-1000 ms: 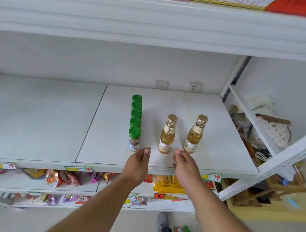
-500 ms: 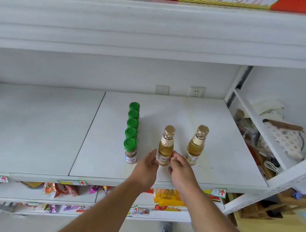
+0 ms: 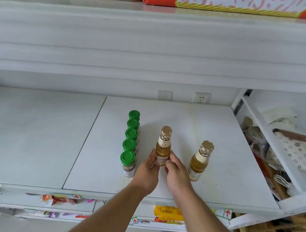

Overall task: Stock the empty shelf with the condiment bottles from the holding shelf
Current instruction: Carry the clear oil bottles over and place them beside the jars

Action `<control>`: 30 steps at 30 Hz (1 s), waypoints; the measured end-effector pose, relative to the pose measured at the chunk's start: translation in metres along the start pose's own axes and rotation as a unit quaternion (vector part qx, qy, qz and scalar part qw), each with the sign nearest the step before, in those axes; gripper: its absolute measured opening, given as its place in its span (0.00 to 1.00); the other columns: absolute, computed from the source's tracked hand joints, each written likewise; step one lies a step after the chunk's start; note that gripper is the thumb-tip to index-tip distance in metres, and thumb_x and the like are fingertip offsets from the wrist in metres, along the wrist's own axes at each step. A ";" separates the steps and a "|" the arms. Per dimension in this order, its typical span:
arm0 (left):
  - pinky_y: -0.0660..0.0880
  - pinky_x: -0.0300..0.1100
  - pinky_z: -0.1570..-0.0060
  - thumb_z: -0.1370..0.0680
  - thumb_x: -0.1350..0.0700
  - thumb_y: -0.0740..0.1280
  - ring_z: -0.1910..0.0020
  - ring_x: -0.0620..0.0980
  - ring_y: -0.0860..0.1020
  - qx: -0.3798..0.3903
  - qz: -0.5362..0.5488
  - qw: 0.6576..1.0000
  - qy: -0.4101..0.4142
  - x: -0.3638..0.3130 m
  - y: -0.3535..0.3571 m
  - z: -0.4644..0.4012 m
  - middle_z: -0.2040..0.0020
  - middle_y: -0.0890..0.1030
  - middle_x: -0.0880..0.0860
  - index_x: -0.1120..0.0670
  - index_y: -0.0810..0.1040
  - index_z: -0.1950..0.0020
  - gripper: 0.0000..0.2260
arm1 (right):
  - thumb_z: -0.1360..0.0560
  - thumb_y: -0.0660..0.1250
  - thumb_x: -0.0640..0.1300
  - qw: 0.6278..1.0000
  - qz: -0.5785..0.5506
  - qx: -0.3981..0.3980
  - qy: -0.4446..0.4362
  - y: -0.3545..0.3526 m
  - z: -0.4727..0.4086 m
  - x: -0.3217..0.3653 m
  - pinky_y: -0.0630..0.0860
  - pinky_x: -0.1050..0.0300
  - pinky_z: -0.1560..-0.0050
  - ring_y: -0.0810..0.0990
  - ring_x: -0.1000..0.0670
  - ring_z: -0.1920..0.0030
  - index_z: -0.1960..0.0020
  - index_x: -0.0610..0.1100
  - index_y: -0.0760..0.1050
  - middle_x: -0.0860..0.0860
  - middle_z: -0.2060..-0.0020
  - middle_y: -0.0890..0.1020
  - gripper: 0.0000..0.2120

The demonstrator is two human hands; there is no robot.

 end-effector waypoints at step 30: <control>0.69 0.39 0.32 0.15 0.50 0.58 0.31 0.46 0.75 -0.035 0.057 0.997 -0.047 -0.026 0.007 -0.089 0.29 0.76 0.45 0.41 0.59 0.18 0.24 | 0.13 0.53 0.50 1.000 0.009 -0.004 -0.007 0.012 -0.067 0.048 0.63 0.60 0.31 0.67 0.49 0.24 0.19 0.56 0.59 0.51 0.22 0.68 0.23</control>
Point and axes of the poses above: each hand's wrist, its own z-axis away from the middle knuckle, its own y-axis out of the palm, x = y × z, the point moved 1 cm from there along -z, towards the middle knuckle
